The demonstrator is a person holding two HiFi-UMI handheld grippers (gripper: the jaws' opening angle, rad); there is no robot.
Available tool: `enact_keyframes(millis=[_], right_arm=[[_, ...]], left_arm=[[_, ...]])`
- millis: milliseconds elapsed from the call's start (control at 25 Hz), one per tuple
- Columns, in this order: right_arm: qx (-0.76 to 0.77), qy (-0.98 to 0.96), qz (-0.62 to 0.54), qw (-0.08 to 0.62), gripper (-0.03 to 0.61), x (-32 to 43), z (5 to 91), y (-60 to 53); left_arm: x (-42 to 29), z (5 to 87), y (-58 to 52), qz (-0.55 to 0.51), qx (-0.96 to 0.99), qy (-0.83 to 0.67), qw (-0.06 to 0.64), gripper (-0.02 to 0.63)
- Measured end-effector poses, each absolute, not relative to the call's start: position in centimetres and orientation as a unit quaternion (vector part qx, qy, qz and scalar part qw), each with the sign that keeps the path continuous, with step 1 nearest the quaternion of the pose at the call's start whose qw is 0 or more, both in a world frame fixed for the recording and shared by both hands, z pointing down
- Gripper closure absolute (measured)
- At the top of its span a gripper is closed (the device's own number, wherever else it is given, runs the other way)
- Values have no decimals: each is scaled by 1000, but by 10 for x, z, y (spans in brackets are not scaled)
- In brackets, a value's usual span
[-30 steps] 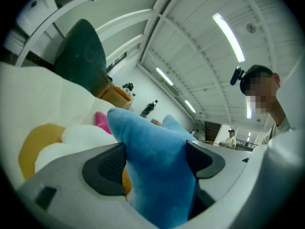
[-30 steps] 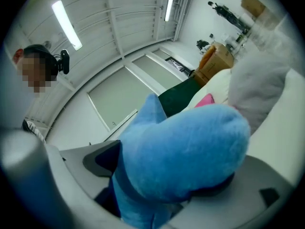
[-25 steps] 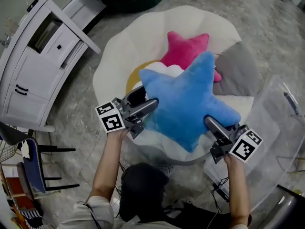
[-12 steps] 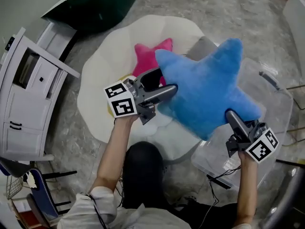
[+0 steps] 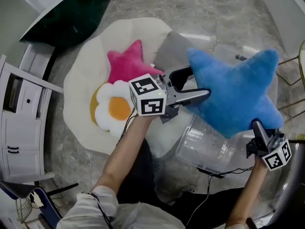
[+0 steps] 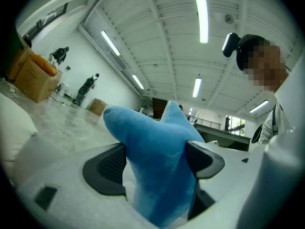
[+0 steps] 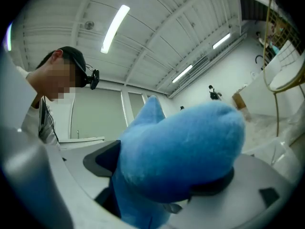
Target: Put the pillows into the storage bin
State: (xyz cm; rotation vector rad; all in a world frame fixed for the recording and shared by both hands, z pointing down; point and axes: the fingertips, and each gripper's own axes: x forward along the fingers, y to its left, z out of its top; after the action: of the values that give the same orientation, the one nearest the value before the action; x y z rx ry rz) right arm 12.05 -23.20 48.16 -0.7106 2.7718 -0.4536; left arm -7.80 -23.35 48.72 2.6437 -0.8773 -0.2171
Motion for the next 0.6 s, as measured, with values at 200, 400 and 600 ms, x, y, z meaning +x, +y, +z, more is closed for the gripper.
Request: enact_keyframes(millis=[200, 400, 600], right_arm=[[-302, 927, -161, 153, 133, 188, 530, -219], [-336, 900, -201, 193, 218, 215, 542, -227], [-395, 871, -202, 213, 259, 248, 538, -244]], left_arm=[[-14, 534, -236, -56, 942, -272, 188, 221], [10, 566, -255, -72, 928, -258, 259, 219], [15, 565, -277, -64, 921, -316, 217, 222]])
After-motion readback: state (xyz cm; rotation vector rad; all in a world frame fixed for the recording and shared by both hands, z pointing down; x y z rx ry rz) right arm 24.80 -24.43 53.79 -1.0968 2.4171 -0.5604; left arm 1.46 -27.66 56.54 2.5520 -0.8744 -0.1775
